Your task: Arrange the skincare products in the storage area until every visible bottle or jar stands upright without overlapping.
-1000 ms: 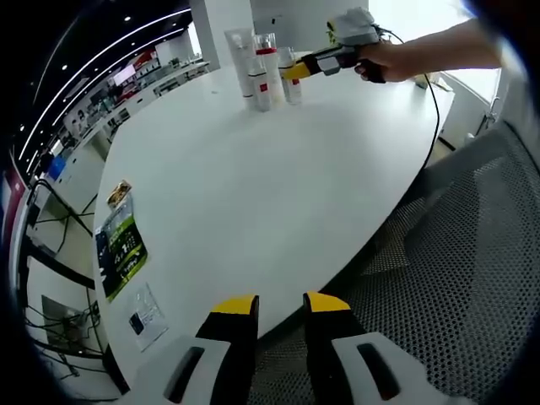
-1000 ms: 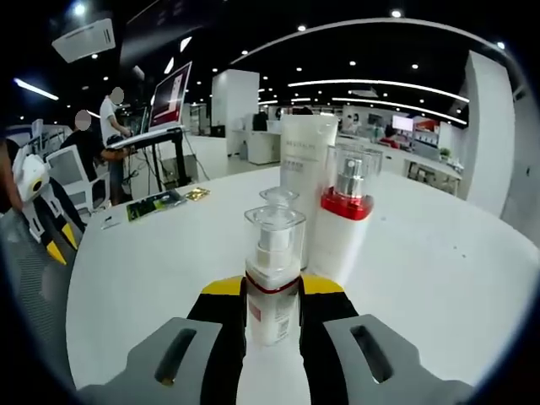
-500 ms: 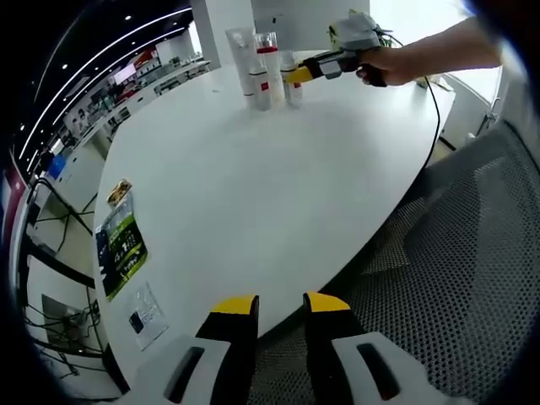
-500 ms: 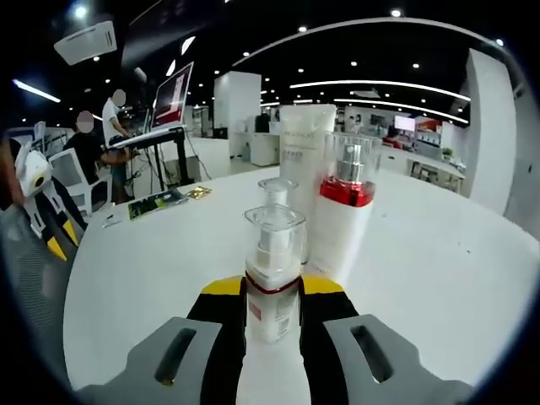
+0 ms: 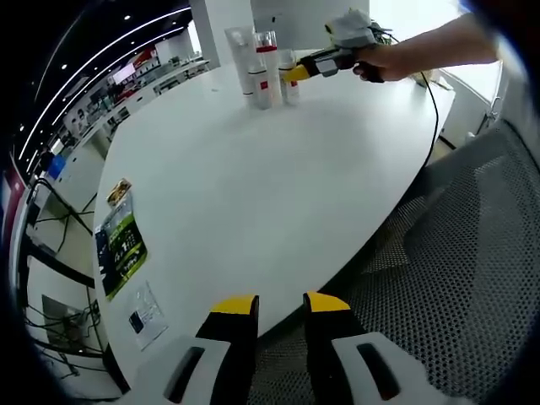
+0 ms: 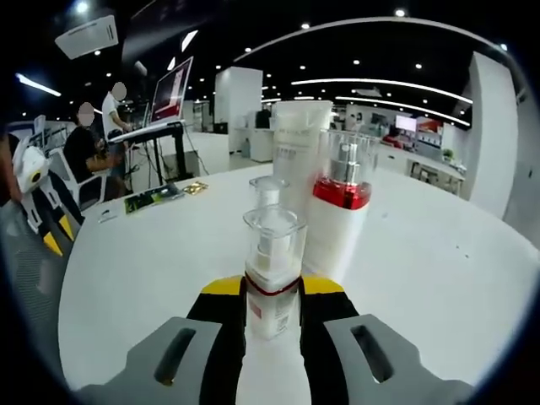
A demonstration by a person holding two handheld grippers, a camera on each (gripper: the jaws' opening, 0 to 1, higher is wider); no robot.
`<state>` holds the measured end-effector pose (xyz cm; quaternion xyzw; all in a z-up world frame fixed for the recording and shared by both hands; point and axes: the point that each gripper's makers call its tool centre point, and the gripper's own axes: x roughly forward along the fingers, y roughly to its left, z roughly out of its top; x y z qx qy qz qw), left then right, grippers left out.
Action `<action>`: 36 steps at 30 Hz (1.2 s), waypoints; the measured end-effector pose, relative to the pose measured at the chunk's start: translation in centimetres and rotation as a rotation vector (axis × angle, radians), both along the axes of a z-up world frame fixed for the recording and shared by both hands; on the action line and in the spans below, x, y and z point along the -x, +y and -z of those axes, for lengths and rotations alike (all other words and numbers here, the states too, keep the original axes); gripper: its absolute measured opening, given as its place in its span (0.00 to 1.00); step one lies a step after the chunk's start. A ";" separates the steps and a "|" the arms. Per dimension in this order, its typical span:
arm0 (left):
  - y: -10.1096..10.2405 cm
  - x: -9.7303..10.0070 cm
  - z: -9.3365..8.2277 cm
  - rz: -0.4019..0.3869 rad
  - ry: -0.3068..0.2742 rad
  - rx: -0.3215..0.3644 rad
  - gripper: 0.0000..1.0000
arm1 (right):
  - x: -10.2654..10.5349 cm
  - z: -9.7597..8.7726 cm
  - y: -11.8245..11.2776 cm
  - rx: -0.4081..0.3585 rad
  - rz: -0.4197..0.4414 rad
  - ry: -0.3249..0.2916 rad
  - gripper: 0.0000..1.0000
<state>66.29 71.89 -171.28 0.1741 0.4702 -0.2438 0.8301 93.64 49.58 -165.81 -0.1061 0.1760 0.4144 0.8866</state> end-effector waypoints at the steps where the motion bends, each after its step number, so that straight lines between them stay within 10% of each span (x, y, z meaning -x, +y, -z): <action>1: 0.0 0.0 0.0 0.000 -0.002 0.000 0.22 | -0.1 0.0 0.0 0.000 0.001 0.000 0.21; 36: 0.1 -0.1 0.1 0.002 -0.010 -0.001 0.22 | -0.1 0.2 -0.8 0.017 0.088 0.085 0.20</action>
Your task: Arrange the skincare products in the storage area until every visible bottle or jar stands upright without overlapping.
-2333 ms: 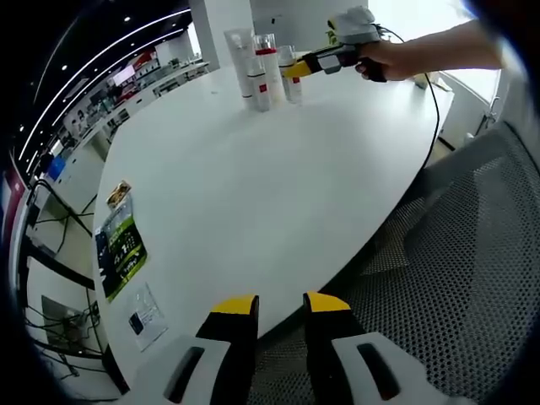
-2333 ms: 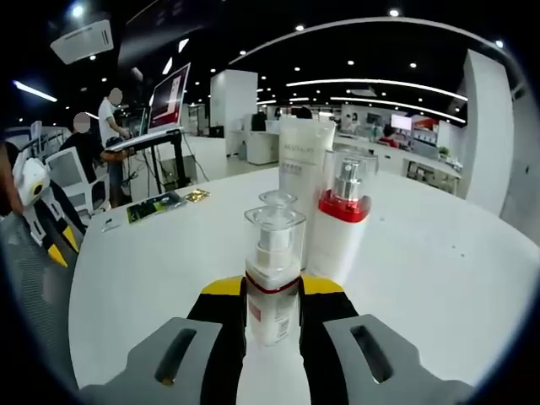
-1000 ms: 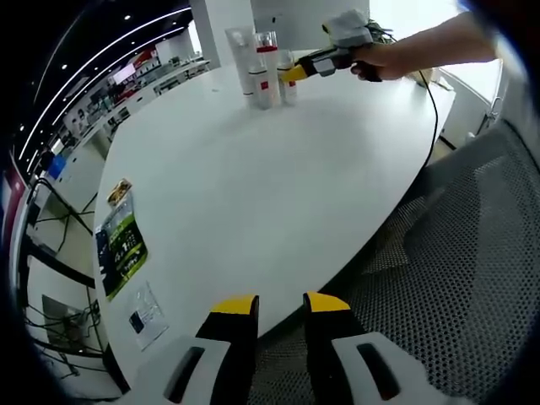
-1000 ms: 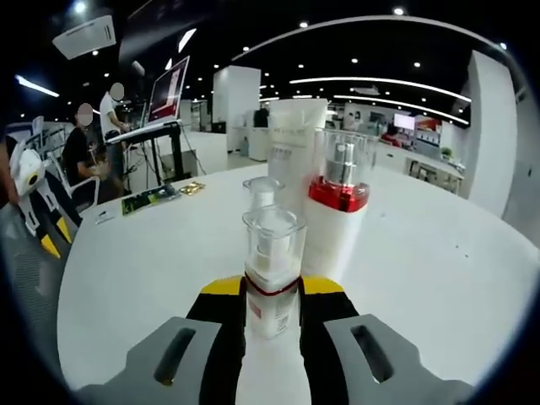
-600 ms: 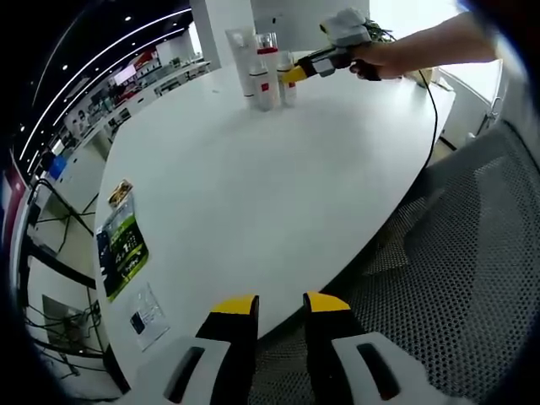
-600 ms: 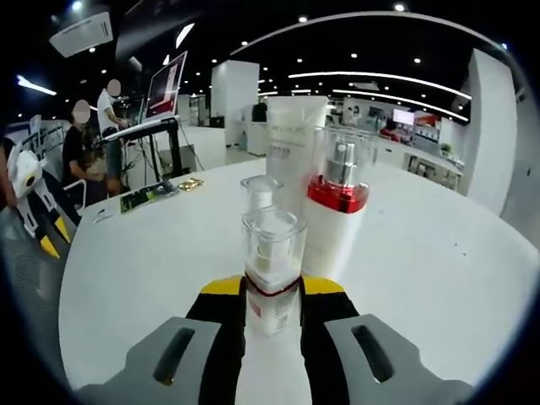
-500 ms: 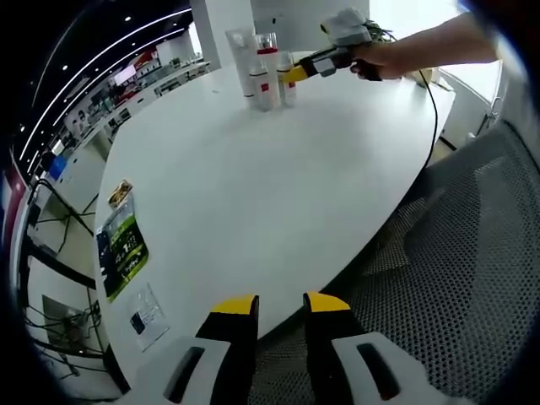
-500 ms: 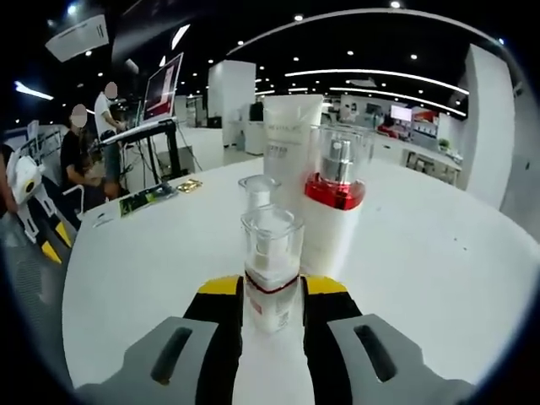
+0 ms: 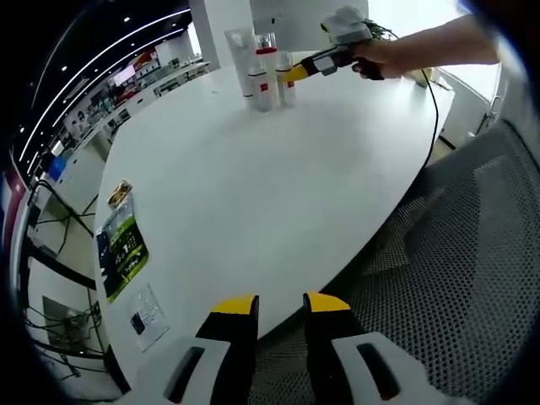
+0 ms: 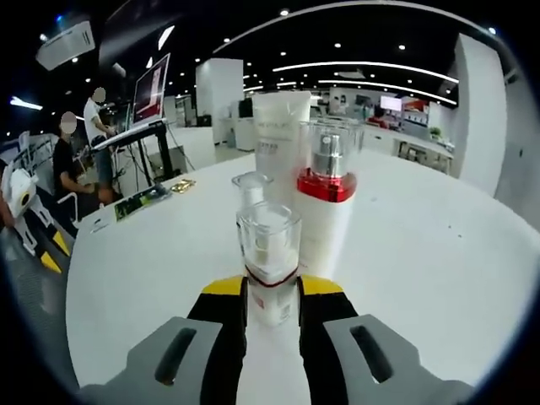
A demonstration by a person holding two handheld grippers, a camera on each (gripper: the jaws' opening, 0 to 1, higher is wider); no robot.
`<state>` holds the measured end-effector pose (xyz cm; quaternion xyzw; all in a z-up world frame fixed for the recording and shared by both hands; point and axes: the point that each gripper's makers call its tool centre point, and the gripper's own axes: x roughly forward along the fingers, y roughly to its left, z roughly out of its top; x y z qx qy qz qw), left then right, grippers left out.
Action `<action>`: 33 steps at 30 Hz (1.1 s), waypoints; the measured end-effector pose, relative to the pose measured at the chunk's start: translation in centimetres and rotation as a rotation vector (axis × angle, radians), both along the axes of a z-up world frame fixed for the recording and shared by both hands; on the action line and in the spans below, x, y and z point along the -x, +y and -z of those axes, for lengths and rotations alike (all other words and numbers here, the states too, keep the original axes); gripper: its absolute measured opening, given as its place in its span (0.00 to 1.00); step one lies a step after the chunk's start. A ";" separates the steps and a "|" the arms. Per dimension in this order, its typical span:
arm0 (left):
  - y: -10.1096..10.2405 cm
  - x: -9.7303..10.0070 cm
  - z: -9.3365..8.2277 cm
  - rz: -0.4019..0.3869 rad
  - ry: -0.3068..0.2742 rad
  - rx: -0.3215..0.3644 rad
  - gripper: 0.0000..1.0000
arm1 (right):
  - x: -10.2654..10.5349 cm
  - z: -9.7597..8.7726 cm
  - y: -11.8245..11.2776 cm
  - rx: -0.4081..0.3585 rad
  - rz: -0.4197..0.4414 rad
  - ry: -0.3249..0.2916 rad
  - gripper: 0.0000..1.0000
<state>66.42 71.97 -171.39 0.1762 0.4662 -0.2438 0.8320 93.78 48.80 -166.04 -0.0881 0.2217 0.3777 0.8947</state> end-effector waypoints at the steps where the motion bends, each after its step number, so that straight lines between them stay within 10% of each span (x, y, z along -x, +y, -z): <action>1: 0.0 0.0 0.0 0.000 -0.001 0.001 0.22 | 0.0 0.0 0.0 0.007 -0.003 -0.003 0.20; 33: 0.0 0.1 -0.1 0.002 0.003 -0.005 0.22 | -0.7 -0.4 -1.5 0.007 0.025 0.034 0.21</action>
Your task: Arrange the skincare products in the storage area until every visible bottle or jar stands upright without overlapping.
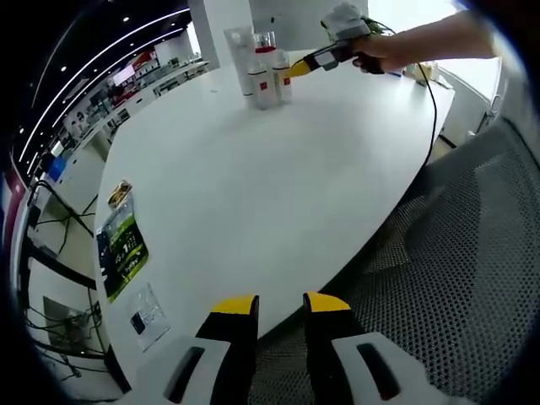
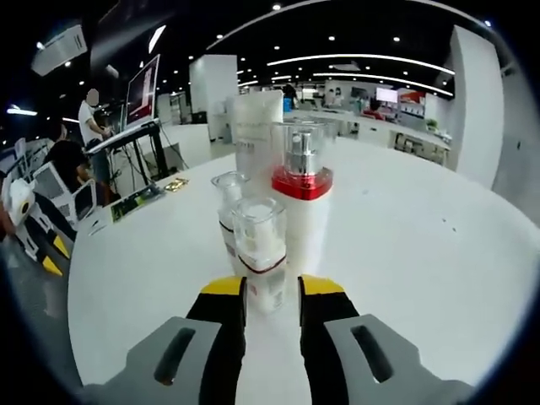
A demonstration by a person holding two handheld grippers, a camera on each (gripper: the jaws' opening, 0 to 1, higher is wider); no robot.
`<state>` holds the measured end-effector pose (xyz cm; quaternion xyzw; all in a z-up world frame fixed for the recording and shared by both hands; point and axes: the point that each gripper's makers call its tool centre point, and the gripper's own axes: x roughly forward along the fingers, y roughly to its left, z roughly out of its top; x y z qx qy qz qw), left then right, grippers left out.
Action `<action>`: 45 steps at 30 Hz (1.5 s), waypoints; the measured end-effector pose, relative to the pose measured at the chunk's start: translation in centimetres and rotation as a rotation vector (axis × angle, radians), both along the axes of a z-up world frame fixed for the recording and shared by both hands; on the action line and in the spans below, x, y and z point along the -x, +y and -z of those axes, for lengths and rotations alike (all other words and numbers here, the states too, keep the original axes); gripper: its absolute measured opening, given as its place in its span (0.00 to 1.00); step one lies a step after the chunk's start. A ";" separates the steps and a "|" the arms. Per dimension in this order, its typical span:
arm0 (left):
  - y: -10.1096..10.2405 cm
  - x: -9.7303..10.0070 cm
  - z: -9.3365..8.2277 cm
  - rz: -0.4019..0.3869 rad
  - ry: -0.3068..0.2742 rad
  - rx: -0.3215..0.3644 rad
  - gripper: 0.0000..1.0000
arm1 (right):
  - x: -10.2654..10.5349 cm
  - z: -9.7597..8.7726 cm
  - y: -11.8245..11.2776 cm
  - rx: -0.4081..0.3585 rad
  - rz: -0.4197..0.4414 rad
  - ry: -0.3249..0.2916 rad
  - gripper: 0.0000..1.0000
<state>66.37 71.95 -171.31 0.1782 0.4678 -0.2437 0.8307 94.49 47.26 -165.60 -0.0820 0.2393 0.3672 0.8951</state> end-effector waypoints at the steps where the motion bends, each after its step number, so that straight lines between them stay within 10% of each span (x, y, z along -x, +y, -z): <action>1: 0.0 0.0 0.0 0.000 0.001 -0.001 0.22 | 0.0 -0.1 0.0 0.001 -0.001 -0.001 0.20; 28: 0.1 -0.1 -0.1 -0.005 -0.004 -0.003 0.22 | -0.1 0.2 -0.1 -0.006 0.021 0.014 0.18; 45: 0.2 -0.3 -0.1 -0.007 -0.016 -0.006 0.22 | 8.9 2.2 0.3 -0.150 0.069 0.169 0.11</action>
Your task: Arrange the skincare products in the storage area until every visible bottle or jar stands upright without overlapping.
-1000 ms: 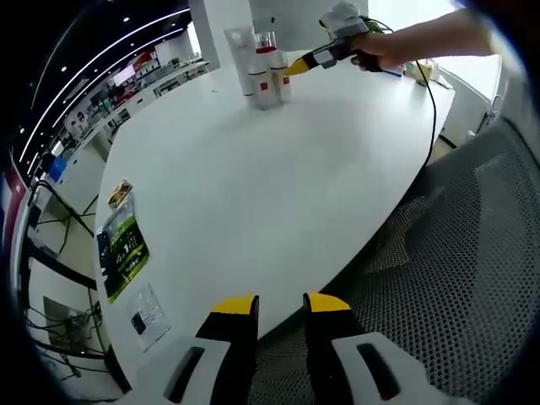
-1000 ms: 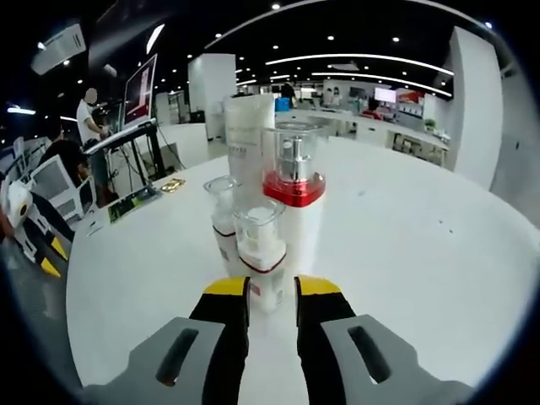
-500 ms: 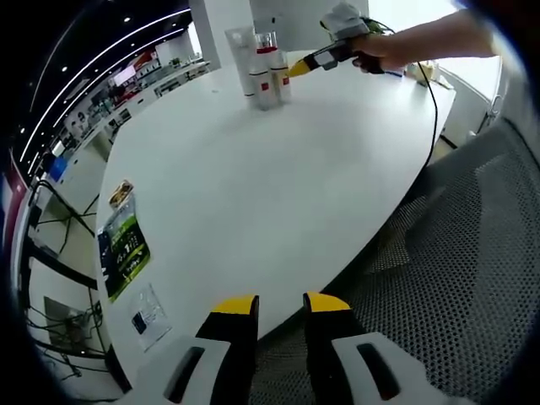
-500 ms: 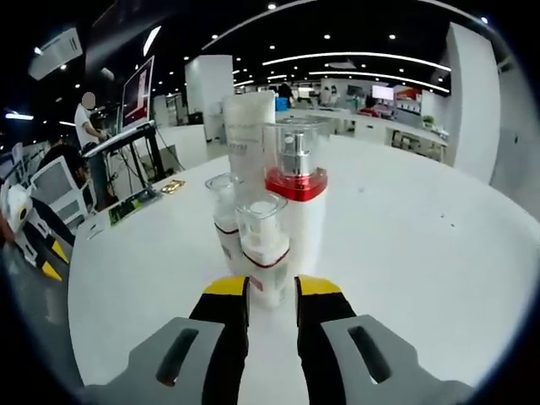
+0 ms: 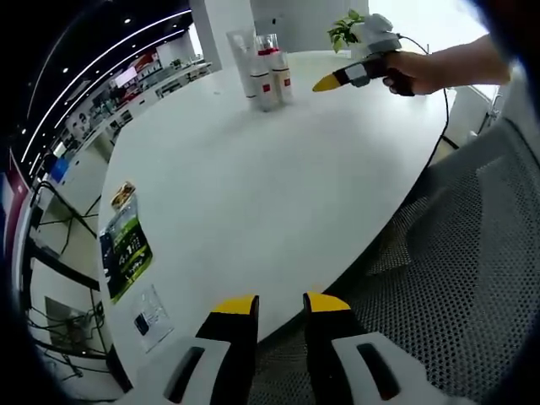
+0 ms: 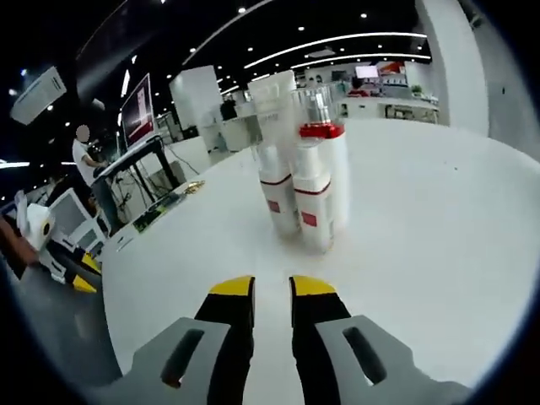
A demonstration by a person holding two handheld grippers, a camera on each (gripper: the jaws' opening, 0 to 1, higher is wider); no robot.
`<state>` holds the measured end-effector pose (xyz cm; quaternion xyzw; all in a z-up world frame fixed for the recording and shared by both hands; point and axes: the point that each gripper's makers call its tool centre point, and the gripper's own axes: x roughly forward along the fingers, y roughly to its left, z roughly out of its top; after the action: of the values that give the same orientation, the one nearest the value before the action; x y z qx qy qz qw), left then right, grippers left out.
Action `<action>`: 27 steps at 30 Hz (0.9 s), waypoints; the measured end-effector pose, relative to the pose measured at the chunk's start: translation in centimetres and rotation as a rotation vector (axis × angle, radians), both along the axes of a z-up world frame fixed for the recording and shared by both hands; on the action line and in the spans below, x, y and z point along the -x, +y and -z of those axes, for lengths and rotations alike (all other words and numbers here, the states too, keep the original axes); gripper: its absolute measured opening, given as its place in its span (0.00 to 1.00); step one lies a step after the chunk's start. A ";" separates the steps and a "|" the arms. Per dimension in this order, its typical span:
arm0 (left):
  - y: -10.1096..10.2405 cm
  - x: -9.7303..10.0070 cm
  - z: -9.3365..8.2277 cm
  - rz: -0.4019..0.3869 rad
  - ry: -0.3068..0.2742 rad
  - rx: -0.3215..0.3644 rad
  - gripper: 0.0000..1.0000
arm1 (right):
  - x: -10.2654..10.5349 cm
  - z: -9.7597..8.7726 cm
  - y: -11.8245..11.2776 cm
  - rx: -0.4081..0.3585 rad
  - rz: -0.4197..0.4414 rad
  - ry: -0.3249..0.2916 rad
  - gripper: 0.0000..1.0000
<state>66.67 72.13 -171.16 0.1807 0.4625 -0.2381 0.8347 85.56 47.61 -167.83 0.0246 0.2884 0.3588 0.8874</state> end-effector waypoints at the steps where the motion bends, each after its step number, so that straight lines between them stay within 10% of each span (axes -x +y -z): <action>1: 0.0 0.0 0.0 0.002 0.002 -0.002 0.22 | 0.6 0.1 0.1 -0.004 -0.001 0.015 0.10; 10: -0.3 0.2 -0.3 0.020 -0.003 -0.001 0.22 | 6.2 -0.6 1.3 -0.128 -0.005 0.142 0.00; 27: -1.1 0.9 -0.8 0.080 0.040 -0.002 0.22 | 10.8 -7.1 6.7 -0.330 -0.093 0.168 0.12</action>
<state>65.73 70.99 -170.32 0.1953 0.4717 -0.2742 0.8149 74.72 54.27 -160.68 0.1861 0.2996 0.4385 0.8266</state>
